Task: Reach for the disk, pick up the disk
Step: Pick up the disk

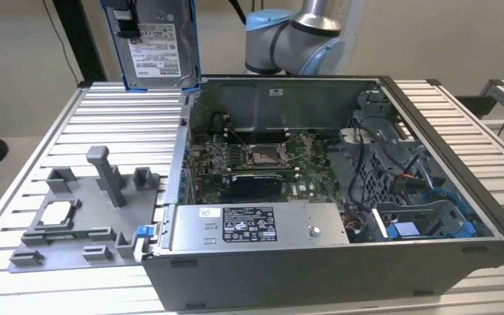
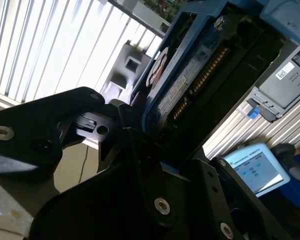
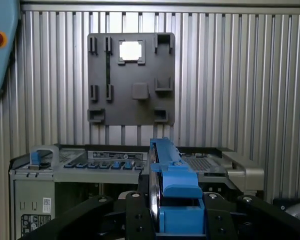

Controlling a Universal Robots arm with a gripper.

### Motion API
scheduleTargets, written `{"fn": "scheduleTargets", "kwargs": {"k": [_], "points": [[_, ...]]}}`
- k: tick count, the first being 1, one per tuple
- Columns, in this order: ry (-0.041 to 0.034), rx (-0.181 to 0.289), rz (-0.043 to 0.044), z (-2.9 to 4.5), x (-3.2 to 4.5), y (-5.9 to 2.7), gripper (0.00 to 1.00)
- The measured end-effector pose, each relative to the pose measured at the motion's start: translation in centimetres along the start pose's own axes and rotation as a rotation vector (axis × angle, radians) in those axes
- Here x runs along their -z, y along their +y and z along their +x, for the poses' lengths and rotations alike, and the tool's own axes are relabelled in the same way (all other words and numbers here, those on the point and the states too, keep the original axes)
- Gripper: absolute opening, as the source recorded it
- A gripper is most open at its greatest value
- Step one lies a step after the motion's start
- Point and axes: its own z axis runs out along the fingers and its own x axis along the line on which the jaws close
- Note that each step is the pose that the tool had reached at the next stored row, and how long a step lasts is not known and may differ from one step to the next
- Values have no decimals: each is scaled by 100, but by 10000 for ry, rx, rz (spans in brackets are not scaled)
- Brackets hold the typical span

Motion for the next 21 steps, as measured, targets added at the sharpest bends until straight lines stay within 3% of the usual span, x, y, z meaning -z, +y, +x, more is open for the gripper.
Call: {"fn": "scheduleTargets", "kwargs": {"k": [21], "points": [[0, -1, 0, 36, -13, -639, 0]]}}
